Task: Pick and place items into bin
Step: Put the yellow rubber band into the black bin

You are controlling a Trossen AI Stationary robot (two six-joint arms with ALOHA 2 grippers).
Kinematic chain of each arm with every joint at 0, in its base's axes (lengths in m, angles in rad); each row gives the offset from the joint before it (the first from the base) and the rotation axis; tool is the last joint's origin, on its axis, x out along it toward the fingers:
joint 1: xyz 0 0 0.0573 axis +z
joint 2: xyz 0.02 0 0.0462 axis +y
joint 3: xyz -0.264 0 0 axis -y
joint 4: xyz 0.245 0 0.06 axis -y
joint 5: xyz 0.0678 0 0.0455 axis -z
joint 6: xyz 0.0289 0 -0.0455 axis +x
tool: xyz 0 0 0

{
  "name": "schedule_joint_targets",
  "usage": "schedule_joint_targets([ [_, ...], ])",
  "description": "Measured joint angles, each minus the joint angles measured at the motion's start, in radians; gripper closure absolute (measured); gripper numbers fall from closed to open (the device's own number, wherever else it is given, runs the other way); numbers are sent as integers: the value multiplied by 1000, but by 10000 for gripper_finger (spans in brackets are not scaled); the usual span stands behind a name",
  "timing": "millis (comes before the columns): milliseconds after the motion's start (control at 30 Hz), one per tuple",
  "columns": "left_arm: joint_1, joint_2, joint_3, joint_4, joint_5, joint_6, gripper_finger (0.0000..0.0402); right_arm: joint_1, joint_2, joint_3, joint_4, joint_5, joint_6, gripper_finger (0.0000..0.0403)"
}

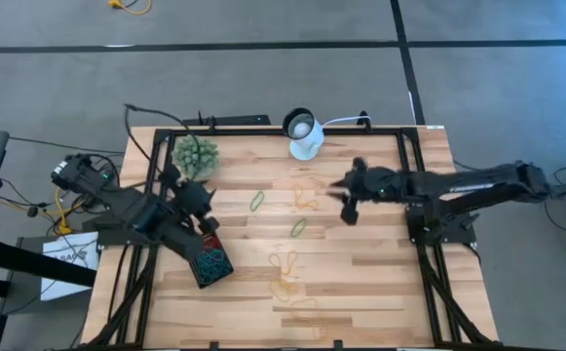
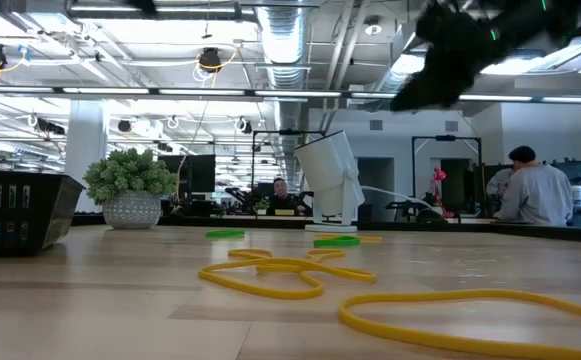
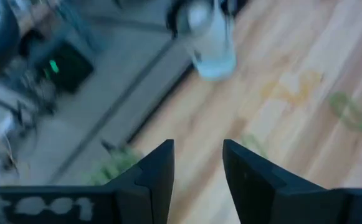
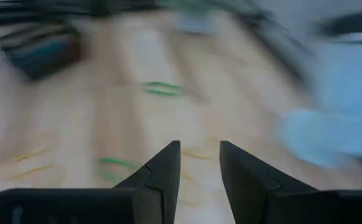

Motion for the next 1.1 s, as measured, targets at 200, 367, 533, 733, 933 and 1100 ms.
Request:
schedule_joint_targets([
  [200,104,-53,-334,561,225,177,275,-50,231,-211,463,-117,-49,296],
  [367,189,-28,-561,1225,444,453,275,-52,489,-112,469,-117,-32,295],
  [533,243,36,-670,1494,490,449,275,-65,691,38,458,-116,-57,295],
  [733,253,156,-681,1541,508,418,275,-107,827,168,416,-118,-56,295],
  [933,252,245,-682,1568,565,410,275,-118,897,216,392,-157,-25,296],
  [1100,253,272,-681,1577,569,384,274,-110,900,217,366,-129,22,333],
])
